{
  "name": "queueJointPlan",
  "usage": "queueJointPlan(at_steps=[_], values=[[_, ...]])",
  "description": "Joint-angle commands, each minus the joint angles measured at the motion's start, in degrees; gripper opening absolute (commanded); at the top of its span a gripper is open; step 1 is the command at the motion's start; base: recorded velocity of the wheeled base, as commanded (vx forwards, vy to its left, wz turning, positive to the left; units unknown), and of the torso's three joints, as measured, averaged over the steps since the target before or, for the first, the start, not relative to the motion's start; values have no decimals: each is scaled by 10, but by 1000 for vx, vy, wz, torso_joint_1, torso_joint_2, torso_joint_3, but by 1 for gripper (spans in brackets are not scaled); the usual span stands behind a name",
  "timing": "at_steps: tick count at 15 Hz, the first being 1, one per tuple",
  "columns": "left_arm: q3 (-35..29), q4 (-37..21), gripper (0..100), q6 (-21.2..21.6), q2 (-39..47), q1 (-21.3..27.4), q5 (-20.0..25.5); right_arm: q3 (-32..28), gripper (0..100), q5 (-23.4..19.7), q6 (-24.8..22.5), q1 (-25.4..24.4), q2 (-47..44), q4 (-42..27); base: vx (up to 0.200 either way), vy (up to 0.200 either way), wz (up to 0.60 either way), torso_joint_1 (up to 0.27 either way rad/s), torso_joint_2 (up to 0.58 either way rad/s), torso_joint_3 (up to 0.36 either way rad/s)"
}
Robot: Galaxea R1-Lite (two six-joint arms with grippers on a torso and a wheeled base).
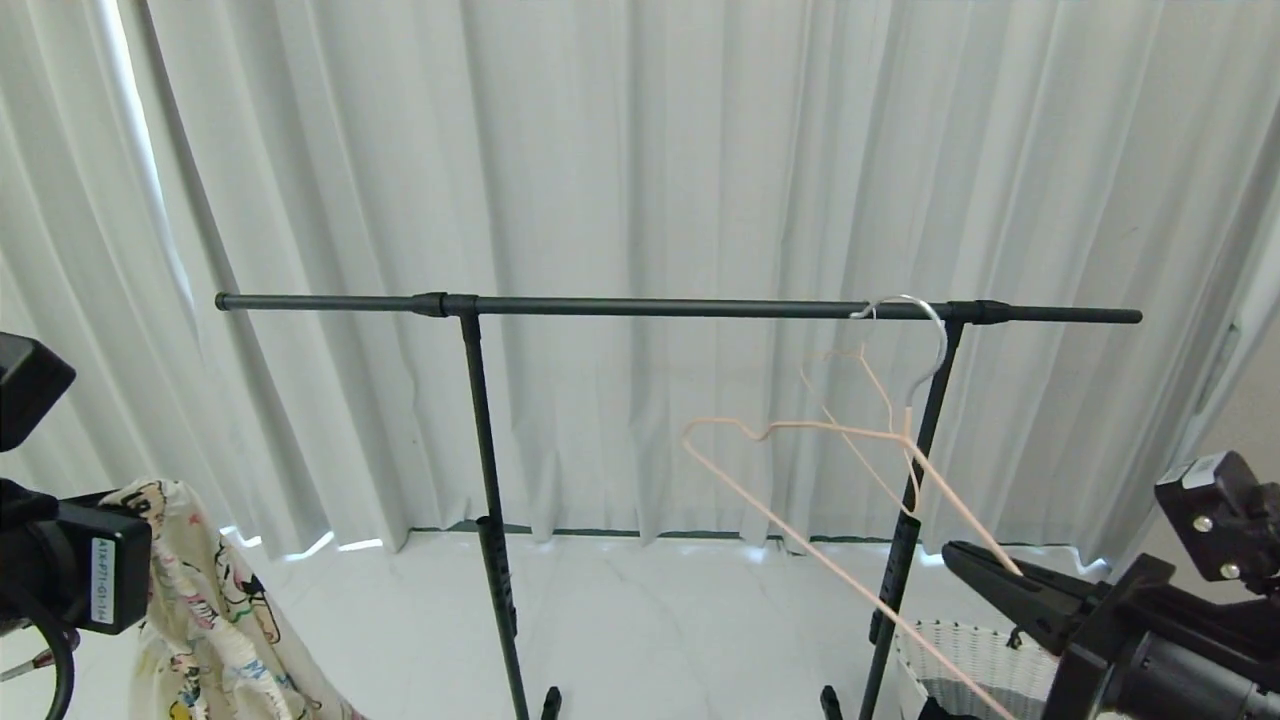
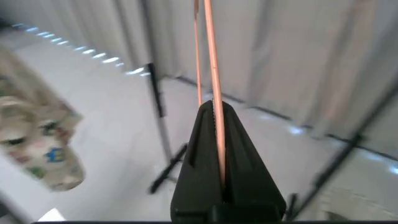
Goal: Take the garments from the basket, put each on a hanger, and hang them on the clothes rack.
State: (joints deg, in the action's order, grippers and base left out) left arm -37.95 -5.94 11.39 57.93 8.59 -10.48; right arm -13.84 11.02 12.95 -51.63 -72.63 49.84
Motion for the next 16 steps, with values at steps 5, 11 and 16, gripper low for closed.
queueJointPlan(at_steps=[5,11,16], values=[[-6,0,0,-22,87,119,-47,-22,0,-2,39,-168,-64,2,0,0,0,0,0,0],[-99,0,0,-153,217,128,-123,-99,0,-2,39,-224,-81,3,0,0,0,0,0,0],[-122,0,0,-211,245,159,-165,-125,0,-2,39,-233,-118,3,0,0,0,0,0,0]])
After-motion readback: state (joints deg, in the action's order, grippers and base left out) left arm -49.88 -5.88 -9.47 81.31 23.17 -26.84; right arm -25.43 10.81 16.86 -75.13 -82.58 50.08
